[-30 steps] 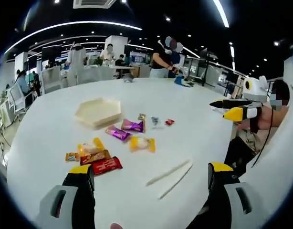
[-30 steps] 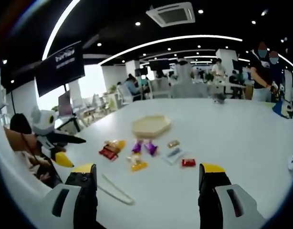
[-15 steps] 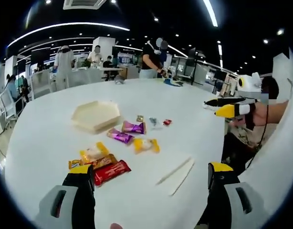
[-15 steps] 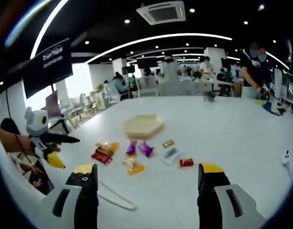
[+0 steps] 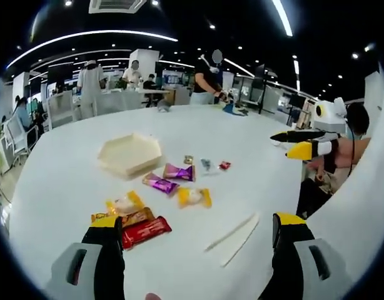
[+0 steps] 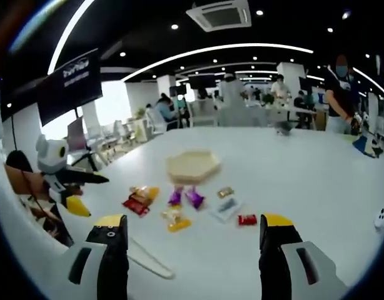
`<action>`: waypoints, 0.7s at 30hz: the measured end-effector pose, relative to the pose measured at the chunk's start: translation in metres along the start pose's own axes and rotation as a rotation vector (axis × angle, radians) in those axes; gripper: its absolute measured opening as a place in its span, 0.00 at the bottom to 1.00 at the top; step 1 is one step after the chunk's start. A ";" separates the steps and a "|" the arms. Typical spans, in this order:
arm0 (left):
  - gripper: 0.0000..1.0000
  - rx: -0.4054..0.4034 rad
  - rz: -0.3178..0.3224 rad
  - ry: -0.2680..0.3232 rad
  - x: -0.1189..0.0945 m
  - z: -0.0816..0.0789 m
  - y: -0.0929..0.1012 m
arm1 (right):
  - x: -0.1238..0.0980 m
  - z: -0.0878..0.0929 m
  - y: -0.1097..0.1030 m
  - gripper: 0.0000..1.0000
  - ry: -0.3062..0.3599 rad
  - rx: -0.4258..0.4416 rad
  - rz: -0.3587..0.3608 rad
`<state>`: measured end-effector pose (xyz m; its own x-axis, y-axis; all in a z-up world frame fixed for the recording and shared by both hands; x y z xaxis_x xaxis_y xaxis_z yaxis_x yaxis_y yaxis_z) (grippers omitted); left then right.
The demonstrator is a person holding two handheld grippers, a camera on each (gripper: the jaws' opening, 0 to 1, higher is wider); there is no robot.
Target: Place the target food into the container with the food tongs after gripping and lifting it, then release it inside without dropping or visibly crushing the food.
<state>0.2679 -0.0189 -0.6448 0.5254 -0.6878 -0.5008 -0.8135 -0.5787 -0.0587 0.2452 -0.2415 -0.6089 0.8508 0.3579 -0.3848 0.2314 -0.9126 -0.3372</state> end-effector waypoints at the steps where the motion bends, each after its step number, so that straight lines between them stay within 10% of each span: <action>1: 0.99 -0.010 -0.004 -0.031 0.003 0.004 0.002 | -0.001 0.001 0.002 0.88 -0.011 0.012 -0.005; 21: 0.99 -0.029 -0.034 -0.028 0.007 -0.008 0.011 | -0.004 0.004 0.021 0.87 0.004 0.042 -0.017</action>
<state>0.2646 -0.0330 -0.6419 0.5450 -0.6553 -0.5230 -0.7874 -0.6143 -0.0508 0.2445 -0.2612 -0.6179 0.8491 0.3721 -0.3751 0.2257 -0.8974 -0.3791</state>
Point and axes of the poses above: the point that each gripper's makers call its tool centre point, and the gripper's own axes: x roughly forward along the fingers, y roughly to its right, z roughly out of its underside, the point moved 1 cm from there along -x, roughly backward along the fingers, and after that the axes turned 14 degrees about x, right-handed, at the moved point
